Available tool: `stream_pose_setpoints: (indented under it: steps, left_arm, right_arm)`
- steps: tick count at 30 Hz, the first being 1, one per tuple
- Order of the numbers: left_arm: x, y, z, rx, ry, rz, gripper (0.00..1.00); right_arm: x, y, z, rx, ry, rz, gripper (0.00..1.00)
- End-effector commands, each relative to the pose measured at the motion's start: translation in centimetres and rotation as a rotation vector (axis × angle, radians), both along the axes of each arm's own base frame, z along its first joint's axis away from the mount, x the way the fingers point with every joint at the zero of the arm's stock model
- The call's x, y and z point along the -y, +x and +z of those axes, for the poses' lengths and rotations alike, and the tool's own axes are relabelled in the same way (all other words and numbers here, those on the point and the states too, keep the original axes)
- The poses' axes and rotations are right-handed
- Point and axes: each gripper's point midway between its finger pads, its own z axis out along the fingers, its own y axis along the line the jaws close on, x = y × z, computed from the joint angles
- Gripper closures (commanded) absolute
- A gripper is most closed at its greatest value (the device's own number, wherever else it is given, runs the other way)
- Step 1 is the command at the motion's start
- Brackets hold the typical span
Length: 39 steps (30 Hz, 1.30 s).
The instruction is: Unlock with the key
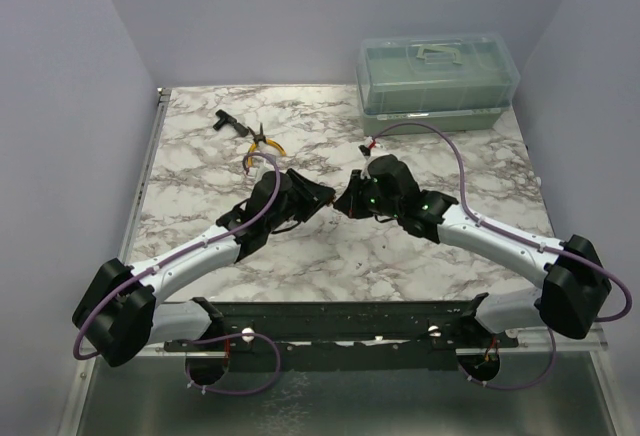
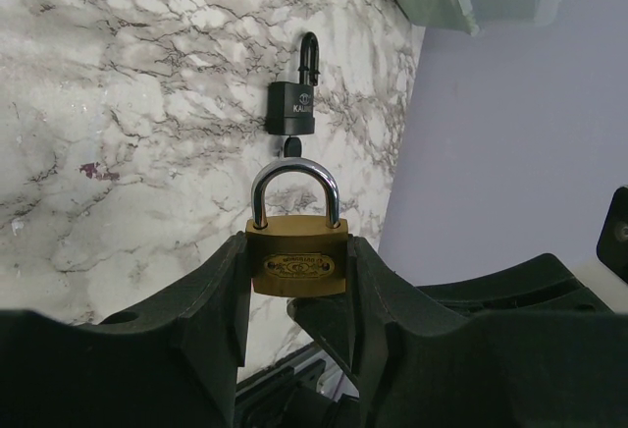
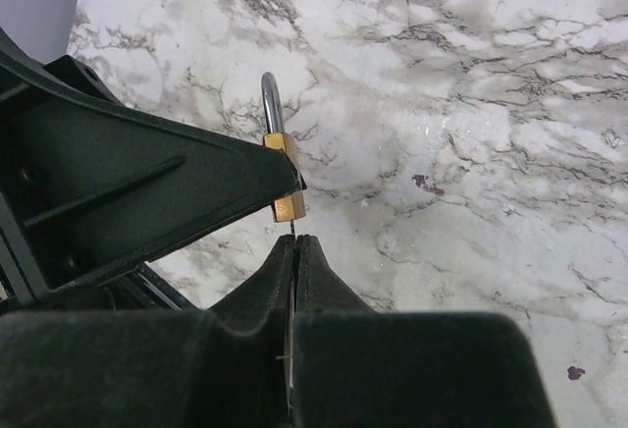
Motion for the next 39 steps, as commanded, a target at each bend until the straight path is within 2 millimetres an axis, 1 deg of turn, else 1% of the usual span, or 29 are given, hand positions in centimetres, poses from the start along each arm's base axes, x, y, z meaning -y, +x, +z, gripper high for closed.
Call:
stream_pose_setpoints:
  steps: [1, 5, 10, 14, 15, 17, 21, 24, 25, 27, 28, 30, 35, 39]
  left_arm:
    - [0.5, -0.7, 1.1, 0.04, -0.024, -0.033, 1.0]
    - [0.5, -0.7, 1.3, 0.04, -0.03, -0.035, 1.0]
    - [0.8, -0.9, 1.7, 0.037, -0.054, -0.044, 1.0]
    - [1.2, -1.0, 2.0, 0.024, -0.086, -0.053, 1.0]
    - [1.2, -1.0, 2.1, 0.023, -0.094, -0.051, 1.0]
    - [1.7, -1.3, 2.2, 0.007, -0.112, -0.073, 1.0]
    - [2.0, -1.4, 2.3, -0.009, -0.135, -0.083, 1.0]
    - [1.7, -1.3, 2.2, -0.008, -0.134, -0.065, 1.0]
    - [1.6, -1.2, 2.2, -0.004, -0.132, -0.055, 1.0]
    - [1.3, -1.1, 2.2, 0.003, -0.128, -0.043, 1.0]
    - [0.9, -0.6, 2.3, 0.013, -0.12, -0.017, 1.0]
    - [0.6, -0.3, 2.4, 0.022, -0.114, 0.0, 1.0]
    - [0.1, 0.7, 2.7, 0.033, -0.109, 0.027, 1.0]
    - [0.1, 1.2, 2.9, 0.042, -0.102, 0.033, 1.0]
  right_arm:
    - [-1.1, 0.8, 1.8, 0.036, 0.048, -0.004, 1.0]
    - [-1.0, 0.9, 2.0, 0.043, 0.051, -0.009, 1.0]
    - [-0.4, 1.3, 2.2, 0.066, 0.062, -0.053, 1.0]
    - [-0.1, 1.8, 2.7, 0.116, 0.09, -0.08, 1.0]
    - [-0.3, 2.1, 3.4, 0.141, 0.112, -0.083, 1.0]
    - [-0.5, 2.5, 4.0, 0.17, 0.133, -0.087, 1.0]
    - [-0.9, 2.7, 4.3, 0.191, 0.14, -0.072, 1.0]
    - [-1.2, 2.5, 4.1, 0.182, 0.129, -0.046, 0.99]
    - [-1.2, 2.4, 4.1, 0.178, 0.128, -0.039, 0.94]
    - [-1.2, 1.9, 4.1, 0.171, 0.128, -0.023, 0.81]
    - [-1.1, 1.7, 4.2, 0.172, 0.13, -0.013, 0.73]
    - [-0.9, 1.2, 4.2, 0.168, 0.127, 0.004, 0.62]
    - [-0.3, 0.4, 4.3, 0.159, 0.106, 0.021, 0.52]
    - [0.1, 0.0, 3.8, 0.135, 0.073, 0.026, 0.51]
